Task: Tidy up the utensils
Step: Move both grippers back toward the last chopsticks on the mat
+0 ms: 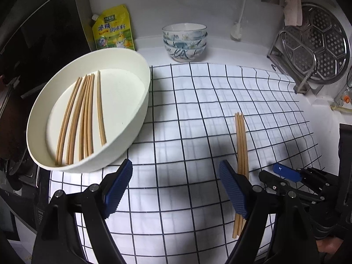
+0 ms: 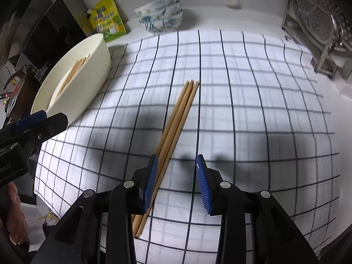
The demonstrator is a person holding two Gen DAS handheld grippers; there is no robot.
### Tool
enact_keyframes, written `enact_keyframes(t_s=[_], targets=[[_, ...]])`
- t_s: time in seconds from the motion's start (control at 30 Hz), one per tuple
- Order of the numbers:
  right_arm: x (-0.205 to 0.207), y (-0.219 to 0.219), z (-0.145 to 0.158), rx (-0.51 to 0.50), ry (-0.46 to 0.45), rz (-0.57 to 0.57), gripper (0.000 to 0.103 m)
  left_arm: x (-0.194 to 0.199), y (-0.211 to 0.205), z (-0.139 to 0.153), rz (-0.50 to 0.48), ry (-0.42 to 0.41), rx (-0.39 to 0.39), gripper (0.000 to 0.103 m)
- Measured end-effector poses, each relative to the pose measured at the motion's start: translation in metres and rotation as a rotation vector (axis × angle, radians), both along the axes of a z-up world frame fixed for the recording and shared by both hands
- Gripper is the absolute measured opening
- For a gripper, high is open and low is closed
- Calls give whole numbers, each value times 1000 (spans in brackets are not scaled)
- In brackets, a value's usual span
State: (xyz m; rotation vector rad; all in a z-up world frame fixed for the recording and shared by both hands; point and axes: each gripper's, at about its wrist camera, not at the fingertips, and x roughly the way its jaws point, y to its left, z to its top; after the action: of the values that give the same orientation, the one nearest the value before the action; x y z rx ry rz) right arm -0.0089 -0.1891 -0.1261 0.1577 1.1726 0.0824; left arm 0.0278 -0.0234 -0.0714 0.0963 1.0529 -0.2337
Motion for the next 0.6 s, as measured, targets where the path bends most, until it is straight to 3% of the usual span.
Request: enact_keyframes(t_s=[0.6], targets=[[4,21,-27,-47,16,43,35,-2,5,-19,21,36,15,79]])
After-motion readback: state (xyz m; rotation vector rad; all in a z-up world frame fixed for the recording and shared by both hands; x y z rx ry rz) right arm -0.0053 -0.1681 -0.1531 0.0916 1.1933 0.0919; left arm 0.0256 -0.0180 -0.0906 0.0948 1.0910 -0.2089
